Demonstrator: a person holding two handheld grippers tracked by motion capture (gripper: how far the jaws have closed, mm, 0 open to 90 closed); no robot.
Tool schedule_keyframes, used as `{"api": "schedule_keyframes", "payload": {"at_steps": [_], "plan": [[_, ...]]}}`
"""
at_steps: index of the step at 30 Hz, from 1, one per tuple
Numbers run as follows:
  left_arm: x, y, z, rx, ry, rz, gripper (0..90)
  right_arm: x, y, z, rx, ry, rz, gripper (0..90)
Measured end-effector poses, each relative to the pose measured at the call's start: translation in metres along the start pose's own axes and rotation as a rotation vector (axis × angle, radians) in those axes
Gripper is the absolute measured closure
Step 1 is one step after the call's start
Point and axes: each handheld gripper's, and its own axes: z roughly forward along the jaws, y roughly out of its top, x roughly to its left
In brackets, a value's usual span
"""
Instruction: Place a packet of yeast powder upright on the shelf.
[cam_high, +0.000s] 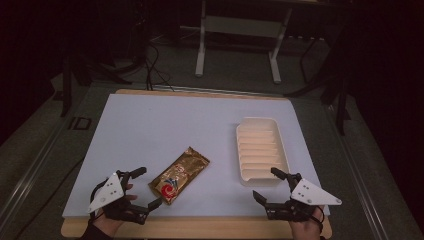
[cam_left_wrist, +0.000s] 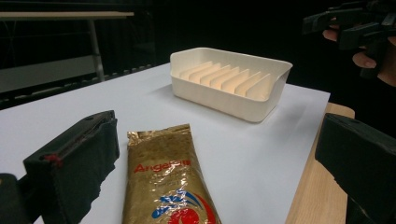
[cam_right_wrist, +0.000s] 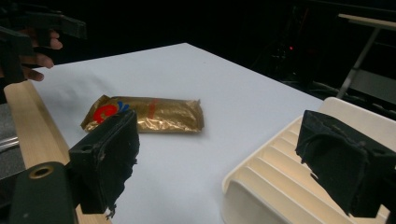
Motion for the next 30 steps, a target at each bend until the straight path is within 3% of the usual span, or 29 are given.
{"api": "schedule_keyframes", "payload": {"at_steps": [7,12,16,21,30], "plan": [[-0.001,0.0,0.0,0.002,-0.013,0.001,0.0,0.003,0.0,0.003,0.018,-0.002,-0.025,11.8],[0.0,0.001,0.001,0.001,-0.028,-0.007,0.0,0.004,0.001,0.001,-0.002,-0.008,-0.03,11.7],[-0.001,0.006,0.001,0.006,-0.055,-0.061,0.0,0.005,0.005,-0.001,-0.008,-0.015,-0.017,11.5],[-0.007,0.018,0.002,0.023,-0.067,-0.086,0.0,0.006,0.011,-0.003,-0.027,-0.01,-0.019,11.3],[-0.011,0.039,0.012,0.082,-0.105,-0.06,0.0,0.01,0.017,0.0,-0.034,-0.003,-0.023,10.6]]}}
